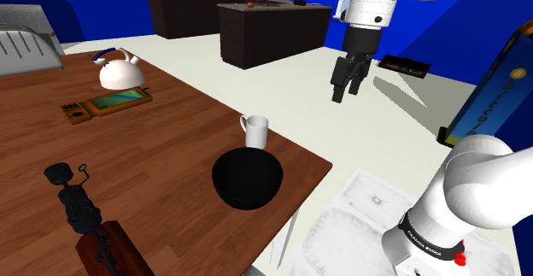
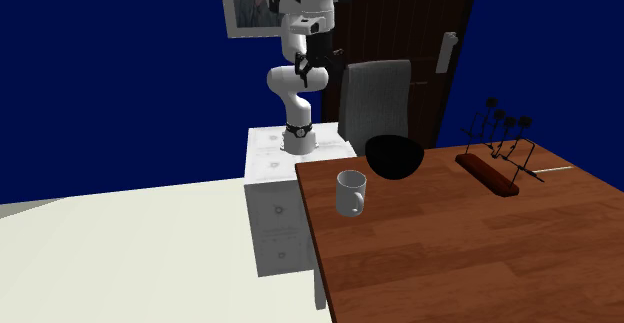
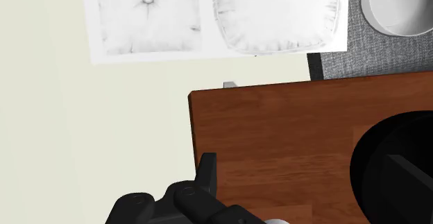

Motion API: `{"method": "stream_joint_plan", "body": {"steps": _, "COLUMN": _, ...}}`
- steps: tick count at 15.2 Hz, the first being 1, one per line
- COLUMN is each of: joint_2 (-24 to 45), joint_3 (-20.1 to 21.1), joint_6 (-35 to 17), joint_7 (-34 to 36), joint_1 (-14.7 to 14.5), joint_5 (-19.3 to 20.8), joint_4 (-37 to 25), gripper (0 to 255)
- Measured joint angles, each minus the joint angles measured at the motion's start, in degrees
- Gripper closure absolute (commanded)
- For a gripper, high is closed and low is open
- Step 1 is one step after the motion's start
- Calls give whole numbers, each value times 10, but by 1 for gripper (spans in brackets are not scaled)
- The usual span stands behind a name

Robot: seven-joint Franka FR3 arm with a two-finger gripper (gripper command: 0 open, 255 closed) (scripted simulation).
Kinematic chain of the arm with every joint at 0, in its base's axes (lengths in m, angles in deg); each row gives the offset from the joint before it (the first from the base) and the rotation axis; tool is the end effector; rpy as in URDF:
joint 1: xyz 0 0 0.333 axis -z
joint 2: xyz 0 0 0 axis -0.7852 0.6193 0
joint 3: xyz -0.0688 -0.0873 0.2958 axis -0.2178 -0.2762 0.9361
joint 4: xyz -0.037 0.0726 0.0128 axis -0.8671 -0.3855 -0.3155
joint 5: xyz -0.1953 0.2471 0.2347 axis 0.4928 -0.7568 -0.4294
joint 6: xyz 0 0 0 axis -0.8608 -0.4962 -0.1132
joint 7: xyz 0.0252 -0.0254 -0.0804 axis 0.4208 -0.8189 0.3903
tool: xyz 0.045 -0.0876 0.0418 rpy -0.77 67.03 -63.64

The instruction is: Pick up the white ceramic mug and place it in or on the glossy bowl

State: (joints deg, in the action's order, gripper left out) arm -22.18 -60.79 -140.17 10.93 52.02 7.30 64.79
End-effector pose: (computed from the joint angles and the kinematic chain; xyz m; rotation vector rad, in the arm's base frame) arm 0.3167 0.0295 0.5610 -3.0741 0.0539 0.0890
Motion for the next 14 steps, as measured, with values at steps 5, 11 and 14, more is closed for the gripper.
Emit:
{"method": "stream_joint_plan", "body": {"steps": 5, "joint_2": 57, "joint_3": 7, "joint_6": -62, "joint_7": -11, "joint_1": -3, "joint_5": 2, "joint_4": -1, "gripper": 0}}
{"method": "stream_joint_plan", "body": {"steps": 11, "joint_2": 162, "joint_3": 24, "joint_6": -171, "joint_7": -25, "joint_1": -11, "joint_5": 8, "joint_4": -11, "gripper": 0}}
{"method": "stream_joint_plan", "body": {"steps": 14, "joint_2": 220, "joint_3": 36, "joint_6": -219, "joint_7": -26, "joint_1": -16, "joint_5": 13, "joint_4": -28, "gripper": 0}}
